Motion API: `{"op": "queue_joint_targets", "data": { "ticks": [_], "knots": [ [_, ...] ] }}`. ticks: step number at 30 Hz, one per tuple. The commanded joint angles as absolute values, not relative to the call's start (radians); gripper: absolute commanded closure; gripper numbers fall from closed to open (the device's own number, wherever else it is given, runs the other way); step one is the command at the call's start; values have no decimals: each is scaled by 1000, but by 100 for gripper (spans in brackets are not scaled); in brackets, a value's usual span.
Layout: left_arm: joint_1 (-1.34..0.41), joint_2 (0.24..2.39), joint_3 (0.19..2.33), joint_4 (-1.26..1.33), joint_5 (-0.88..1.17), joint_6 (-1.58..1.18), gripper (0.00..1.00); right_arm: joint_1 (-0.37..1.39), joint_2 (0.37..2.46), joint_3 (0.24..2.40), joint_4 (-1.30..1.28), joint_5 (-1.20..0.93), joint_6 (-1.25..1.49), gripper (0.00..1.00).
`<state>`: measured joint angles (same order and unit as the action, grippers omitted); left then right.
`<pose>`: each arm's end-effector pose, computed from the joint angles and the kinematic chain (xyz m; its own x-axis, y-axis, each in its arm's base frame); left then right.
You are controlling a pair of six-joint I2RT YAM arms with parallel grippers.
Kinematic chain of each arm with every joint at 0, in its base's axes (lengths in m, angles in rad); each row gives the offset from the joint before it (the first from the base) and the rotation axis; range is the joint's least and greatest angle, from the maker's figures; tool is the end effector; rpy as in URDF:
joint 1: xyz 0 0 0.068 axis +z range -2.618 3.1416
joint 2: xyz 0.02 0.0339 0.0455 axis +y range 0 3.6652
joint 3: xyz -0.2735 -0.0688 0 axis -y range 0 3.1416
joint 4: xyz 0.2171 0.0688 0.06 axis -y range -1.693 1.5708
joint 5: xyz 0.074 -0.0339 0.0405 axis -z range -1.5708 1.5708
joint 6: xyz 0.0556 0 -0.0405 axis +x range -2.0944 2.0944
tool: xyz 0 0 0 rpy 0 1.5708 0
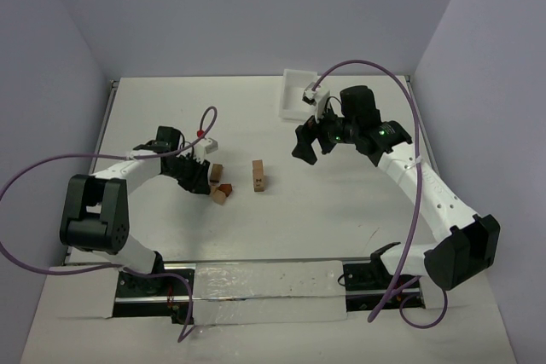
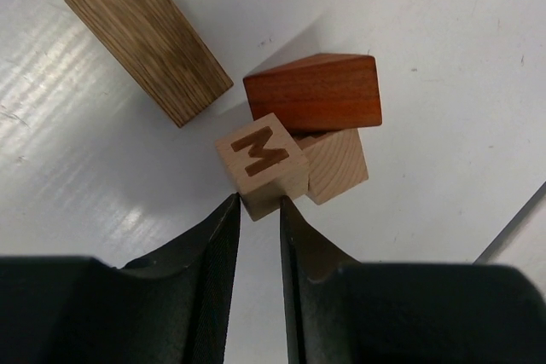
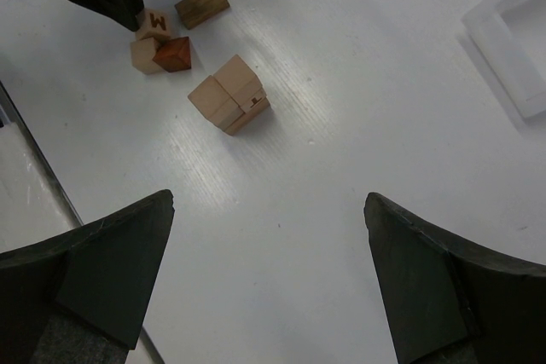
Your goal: Build the wood block tower
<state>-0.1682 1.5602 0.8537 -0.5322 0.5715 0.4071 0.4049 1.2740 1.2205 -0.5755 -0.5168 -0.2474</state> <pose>0.2518 -0.0733 0.1775 -0.7313 0.4620 -0.5018 0.6580 0.6717 -0.3405 0.2272 0.1273 0.3514 -0.3505 -0.3819 -0.8552 -0.8205 0.5654 0.0838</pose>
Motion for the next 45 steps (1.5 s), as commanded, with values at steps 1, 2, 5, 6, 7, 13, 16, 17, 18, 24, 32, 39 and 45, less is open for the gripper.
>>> {"op": "queue_joint_targets", "data": {
  "ticks": [1, 2, 5, 6, 7, 13, 16, 17, 18, 24, 32, 39, 45],
  "knots": [
    [-176, 1521, 843, -565, 569, 435, 69, 399, 1279, 1221, -536, -530, -244, 0],
    [-176, 1515, 840, -568, 569, 439, 69, 399, 1279, 1219, -537, -532, -245, 0],
    [-178, 1502, 833, -571, 560, 445, 69, 399, 1278, 1218, -535, -532, -243, 0],
    [-178, 1498, 830, -571, 555, 448, 69, 399, 1278, 1218, -535, -532, -242, 0],
    [-178, 1495, 827, -572, 553, 451, 69, 399, 1278, 1218, -535, -534, -242, 0],
    [-178, 1469, 815, -571, 529, 451, 65, 397, 1275, 1216, -534, -535, -241, 0],
    [-178, 1462, 818, -573, 524, 451, 62, 398, 1275, 1216, -534, -535, -238, 0],
    [-178, 1459, 818, -575, 522, 451, 61, 399, 1275, 1216, -533, -537, -238, 0],
    [-178, 1457, 819, -575, 522, 451, 60, 399, 1275, 1215, -532, -538, -238, 0],
    [-178, 1390, 841, -579, 522, 408, 27, 399, 1270, 1210, -535, -540, -239, 0],
    [-253, 1236, 862, -540, 335, 232, 1, 399, 1261, 1192, -531, -539, -233, 0],
    [-409, 1274, 849, -528, 84, 108, 1, 399, 1264, 1190, -528, -541, -224, 0],
    [-436, 1342, 864, -511, 57, 99, 1, 399, 1258, 1184, -528, -535, -225, 0]
  ]
}}
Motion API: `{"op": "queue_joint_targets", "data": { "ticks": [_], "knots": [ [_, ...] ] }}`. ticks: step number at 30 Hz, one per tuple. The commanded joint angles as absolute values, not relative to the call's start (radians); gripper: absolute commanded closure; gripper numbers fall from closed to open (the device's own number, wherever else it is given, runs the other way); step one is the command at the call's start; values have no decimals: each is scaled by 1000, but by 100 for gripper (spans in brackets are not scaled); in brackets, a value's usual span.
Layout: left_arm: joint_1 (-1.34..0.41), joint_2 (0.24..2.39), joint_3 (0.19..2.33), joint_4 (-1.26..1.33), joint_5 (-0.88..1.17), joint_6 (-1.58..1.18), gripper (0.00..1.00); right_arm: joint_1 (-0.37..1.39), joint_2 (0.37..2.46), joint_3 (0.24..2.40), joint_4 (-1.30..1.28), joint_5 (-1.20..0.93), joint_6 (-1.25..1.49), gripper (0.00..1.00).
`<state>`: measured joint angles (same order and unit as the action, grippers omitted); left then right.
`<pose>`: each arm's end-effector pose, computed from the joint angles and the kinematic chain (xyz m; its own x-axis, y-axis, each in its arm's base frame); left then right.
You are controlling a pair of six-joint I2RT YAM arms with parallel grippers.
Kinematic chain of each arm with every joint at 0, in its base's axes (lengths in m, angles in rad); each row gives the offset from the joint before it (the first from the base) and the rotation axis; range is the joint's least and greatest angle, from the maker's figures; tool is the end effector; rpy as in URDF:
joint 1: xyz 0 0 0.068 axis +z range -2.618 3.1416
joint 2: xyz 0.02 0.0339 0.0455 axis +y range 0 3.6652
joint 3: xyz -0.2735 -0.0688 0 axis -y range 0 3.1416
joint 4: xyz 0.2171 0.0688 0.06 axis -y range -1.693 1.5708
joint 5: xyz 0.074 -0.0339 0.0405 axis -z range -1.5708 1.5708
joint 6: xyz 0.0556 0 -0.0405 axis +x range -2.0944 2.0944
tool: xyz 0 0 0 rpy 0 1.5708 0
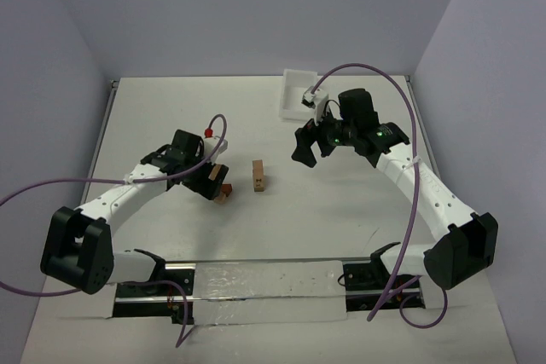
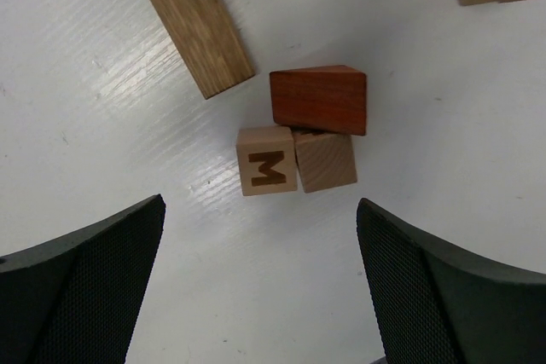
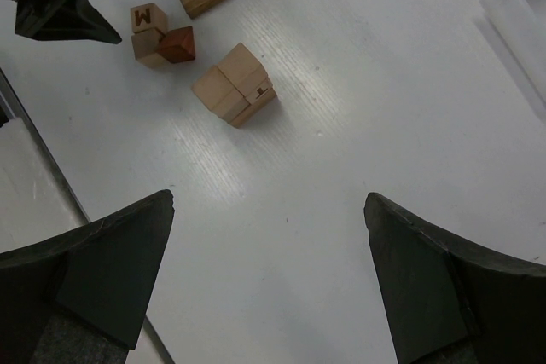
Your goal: Build the wood block tower
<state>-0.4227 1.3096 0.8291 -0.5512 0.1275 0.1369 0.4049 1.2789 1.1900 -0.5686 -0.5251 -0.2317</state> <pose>0.2123 -0.1032 0.2197 -0.7117 0.4685 -0.5234 0.5689 0.8215 -0.0380 0.2276 0.1278 0.3413 -0.3847 -0.3810 -0.8407 -0.8157 0.5666 0.1164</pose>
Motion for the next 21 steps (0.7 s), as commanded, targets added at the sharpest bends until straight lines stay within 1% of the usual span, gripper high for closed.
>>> {"op": "queue_joint_targets", "data": {
  "ticks": [1, 11, 21],
  "knots": [
    [-447, 1346, 864, -505, 53, 101, 1, 398, 1258, 1182, -528, -534, -226, 0],
    [-501, 1422, 888, -501, 72, 102, 1, 399, 1265, 1180, -531, -526, -236, 0],
    [-510, 1476, 908, -506, 94, 100, 13, 399, 1269, 1181, -532, -524, -238, 0]
  ]
}}
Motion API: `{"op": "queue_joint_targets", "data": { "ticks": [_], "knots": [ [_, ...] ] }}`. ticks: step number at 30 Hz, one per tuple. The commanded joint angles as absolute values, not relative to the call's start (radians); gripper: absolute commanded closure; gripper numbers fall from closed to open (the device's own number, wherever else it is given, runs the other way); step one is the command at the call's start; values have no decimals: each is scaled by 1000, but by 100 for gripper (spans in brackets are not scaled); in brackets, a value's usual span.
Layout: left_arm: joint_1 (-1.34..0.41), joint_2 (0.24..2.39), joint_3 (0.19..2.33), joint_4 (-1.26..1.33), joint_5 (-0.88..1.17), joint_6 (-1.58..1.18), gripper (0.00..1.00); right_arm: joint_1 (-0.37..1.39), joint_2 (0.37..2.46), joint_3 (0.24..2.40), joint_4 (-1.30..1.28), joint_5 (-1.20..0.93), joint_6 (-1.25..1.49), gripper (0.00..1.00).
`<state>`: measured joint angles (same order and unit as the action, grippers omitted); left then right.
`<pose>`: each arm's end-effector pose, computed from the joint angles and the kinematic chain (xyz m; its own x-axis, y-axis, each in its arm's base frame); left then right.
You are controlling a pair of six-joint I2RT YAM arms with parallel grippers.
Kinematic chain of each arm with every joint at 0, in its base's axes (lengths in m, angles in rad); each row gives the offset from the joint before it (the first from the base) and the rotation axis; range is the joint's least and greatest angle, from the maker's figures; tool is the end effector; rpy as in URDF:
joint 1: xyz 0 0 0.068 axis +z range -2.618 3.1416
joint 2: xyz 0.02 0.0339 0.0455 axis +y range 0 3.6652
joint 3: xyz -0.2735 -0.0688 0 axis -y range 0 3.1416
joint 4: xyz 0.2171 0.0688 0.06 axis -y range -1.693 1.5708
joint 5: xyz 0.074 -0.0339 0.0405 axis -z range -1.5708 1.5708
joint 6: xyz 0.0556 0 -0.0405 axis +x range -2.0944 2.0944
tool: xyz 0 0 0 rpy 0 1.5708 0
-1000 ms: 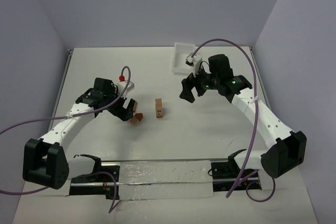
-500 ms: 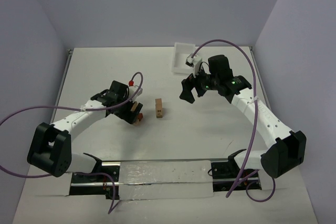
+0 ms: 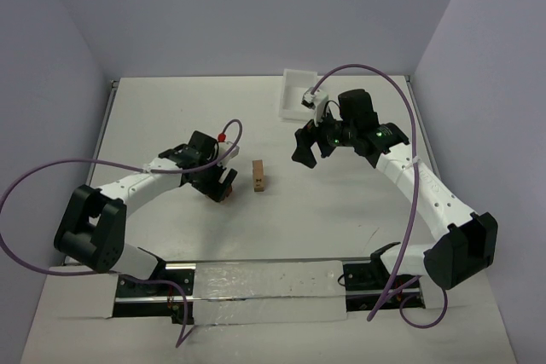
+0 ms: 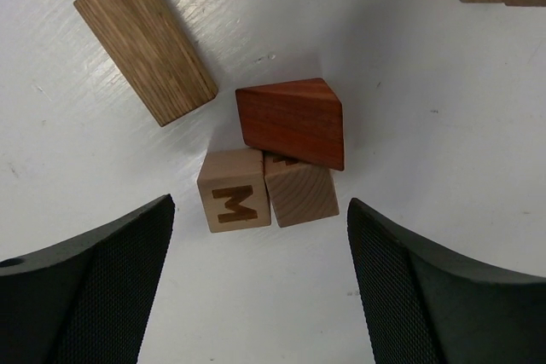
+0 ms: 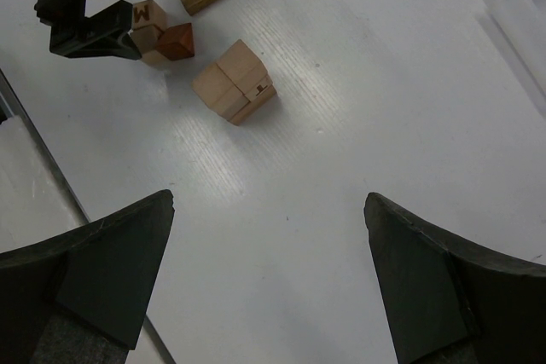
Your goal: Build the wood block tower
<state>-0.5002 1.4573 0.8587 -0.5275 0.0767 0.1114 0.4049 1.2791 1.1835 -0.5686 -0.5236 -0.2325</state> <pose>0.2242 -0.1274 0.1956 -0.7309 0.5258 -0.4352 0.5920 0.8056 -0.0209 0.2274 0.1277 0.3392 -0.3894 -0.3840 -0.8372 -0.8147 0.5677 0.1185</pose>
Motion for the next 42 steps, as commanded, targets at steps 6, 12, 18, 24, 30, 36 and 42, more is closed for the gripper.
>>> {"op": "queue_joint_targets", "data": {
  "ticks": [6, 12, 18, 24, 30, 36, 42],
  "knots": [
    [-511, 1502, 919, -511, 103, 97, 21, 400, 1269, 1175, -530, -522, -242, 0],
    [-512, 1524, 925, -516, 108, 100, 24, 399, 1275, 1175, -529, -522, -242, 0],
    [-518, 1535, 930, -520, 112, 100, 28, 399, 1278, 1172, -526, -522, -247, 0],
    [-517, 1540, 931, -523, 109, 101, 35, 399, 1278, 1170, -525, -519, -248, 0],
    [-518, 1525, 922, -530, 103, 112, 42, 399, 1278, 1167, -523, -518, -250, 0],
    [-518, 1499, 901, -528, 126, 180, 48, 399, 1281, 1167, -519, -524, -244, 0],
    [-515, 1487, 905, -570, 125, 326, 55, 399, 1281, 1170, -521, -527, -242, 0]
  ]
}}
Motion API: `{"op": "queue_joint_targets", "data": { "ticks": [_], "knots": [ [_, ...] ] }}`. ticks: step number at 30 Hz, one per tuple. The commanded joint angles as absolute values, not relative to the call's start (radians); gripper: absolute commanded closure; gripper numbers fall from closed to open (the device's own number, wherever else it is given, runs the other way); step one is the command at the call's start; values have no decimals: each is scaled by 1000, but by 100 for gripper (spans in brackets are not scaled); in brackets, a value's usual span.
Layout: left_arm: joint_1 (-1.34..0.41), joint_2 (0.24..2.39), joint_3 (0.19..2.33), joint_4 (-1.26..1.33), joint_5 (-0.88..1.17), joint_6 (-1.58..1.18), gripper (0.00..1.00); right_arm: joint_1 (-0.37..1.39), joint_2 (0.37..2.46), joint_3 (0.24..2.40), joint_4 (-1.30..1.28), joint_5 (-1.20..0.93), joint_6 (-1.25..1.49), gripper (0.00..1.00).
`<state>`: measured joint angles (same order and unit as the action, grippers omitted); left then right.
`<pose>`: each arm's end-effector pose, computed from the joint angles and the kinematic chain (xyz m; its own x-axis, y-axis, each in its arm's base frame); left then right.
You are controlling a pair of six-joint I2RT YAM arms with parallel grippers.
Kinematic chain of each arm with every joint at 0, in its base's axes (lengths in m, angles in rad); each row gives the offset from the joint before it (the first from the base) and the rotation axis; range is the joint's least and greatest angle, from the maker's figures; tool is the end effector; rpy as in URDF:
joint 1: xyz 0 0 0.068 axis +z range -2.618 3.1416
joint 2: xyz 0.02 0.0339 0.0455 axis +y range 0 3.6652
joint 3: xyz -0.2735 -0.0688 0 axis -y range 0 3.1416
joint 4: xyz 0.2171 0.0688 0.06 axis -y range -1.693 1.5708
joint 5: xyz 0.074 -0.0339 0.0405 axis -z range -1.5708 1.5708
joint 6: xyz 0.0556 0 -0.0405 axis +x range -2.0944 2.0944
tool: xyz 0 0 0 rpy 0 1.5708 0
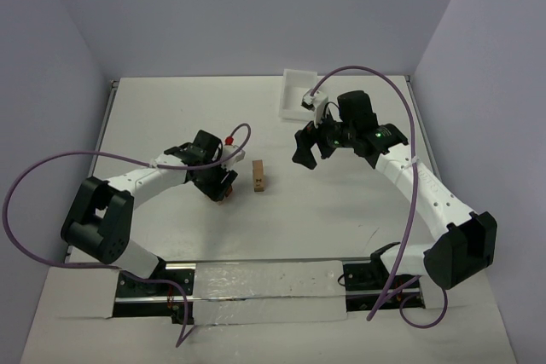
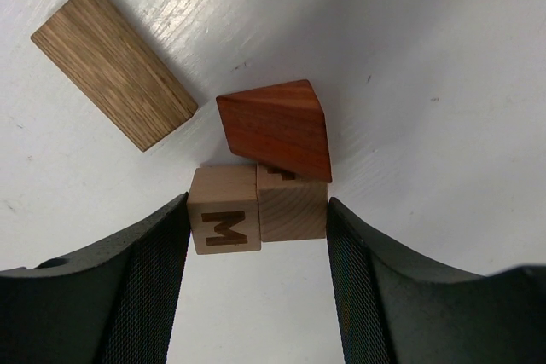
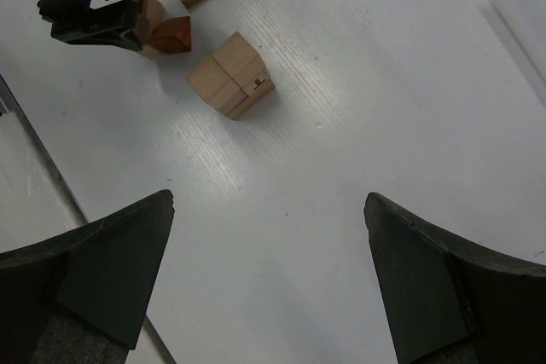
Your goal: Build the wood block tower
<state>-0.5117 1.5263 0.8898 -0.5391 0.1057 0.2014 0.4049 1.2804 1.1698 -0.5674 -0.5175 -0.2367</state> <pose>0.2307 -0.1363 0.1866 -0.6840 0.6123 -0.3967 0.6728 0.7396 -0.0184 0.2275 0.1274 0.3345 -0.3971 -0.3919 -0.8299 -0.8123 0.5710 0.1190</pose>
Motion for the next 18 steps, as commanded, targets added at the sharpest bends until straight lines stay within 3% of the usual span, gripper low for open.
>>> {"op": "queue_joint_targets", "data": {
  "ticks": [1, 6, 11, 18],
  "knots": [
    [-513, 1484, 904, -577, 131, 360, 56, 399, 1282, 1170, -520, -528, -240, 0],
    [-491, 1478, 908, -625, 194, 524, 59, 399, 1279, 1167, -520, -530, -239, 0],
    [-477, 1485, 909, -638, 227, 593, 51, 399, 1281, 1166, -520, -531, -239, 0],
    [-471, 1520, 931, -643, 245, 582, 22, 399, 1278, 1168, -525, -529, -241, 0]
  ]
}}
